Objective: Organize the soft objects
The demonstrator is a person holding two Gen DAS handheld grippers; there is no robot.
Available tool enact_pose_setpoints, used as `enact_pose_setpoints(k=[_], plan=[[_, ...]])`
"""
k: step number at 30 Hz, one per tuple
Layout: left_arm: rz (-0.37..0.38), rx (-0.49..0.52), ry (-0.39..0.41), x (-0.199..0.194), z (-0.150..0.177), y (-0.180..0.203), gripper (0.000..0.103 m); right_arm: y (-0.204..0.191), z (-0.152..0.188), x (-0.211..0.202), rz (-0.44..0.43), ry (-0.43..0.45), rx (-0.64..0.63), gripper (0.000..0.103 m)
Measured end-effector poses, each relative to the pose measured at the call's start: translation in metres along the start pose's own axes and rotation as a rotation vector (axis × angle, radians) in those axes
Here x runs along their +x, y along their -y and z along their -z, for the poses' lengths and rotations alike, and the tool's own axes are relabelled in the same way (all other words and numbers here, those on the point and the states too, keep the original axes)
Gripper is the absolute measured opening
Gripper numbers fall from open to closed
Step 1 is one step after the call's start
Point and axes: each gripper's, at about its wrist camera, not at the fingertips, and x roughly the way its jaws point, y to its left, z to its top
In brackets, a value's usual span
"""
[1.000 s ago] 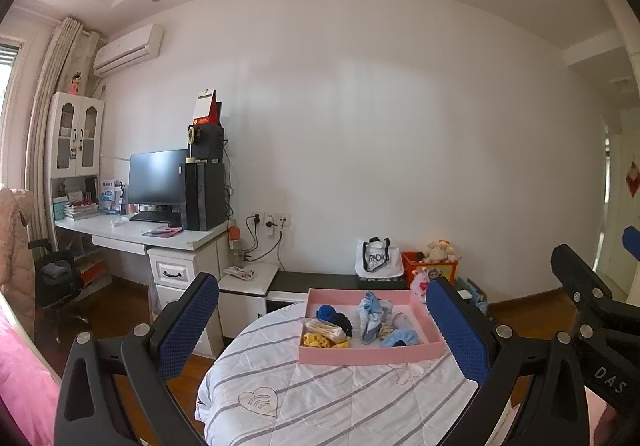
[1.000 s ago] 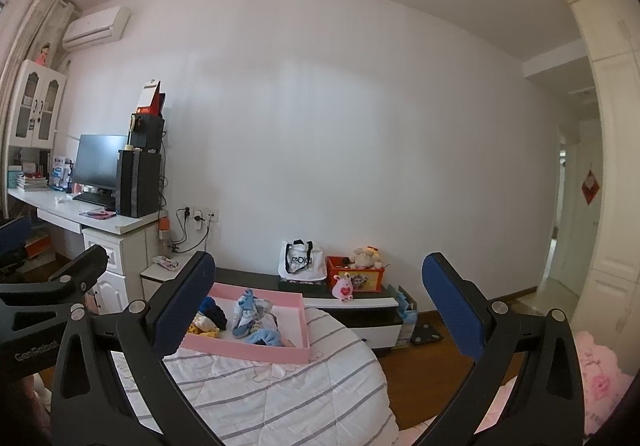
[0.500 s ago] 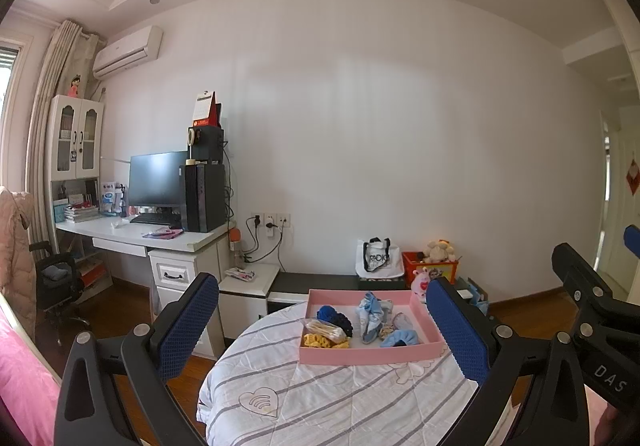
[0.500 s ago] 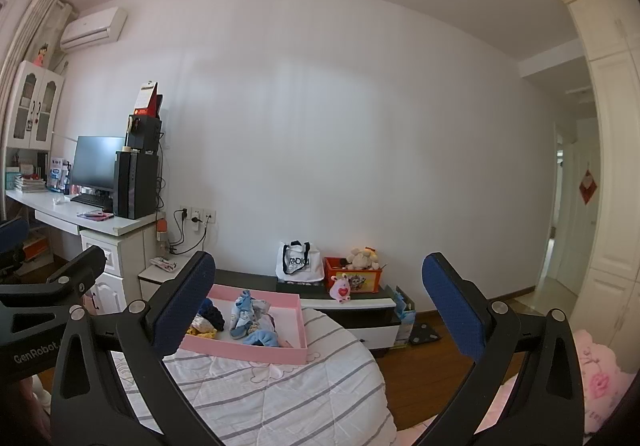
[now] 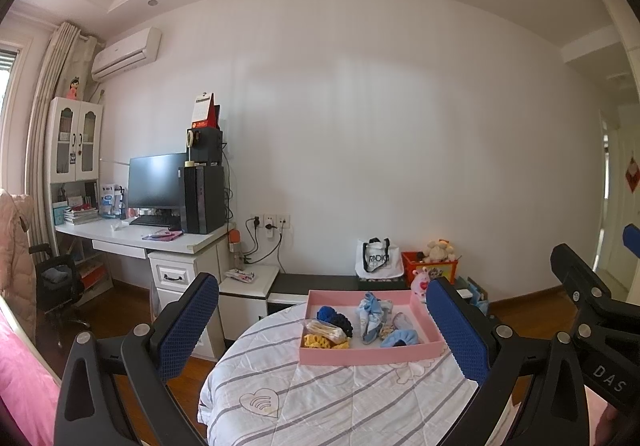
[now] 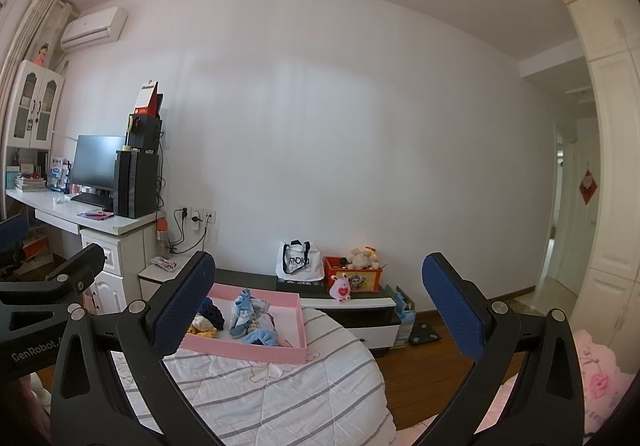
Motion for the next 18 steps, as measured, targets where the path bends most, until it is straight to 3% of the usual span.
enact_pose_setpoints(k=[18], plan=[[-0.006, 0.004, 0.000, -0.0068, 0.0003, -0.0052, 0.103, -0.0008, -0.0001, -0.0005, -0.002, 0.000, -0.006, 0.103]])
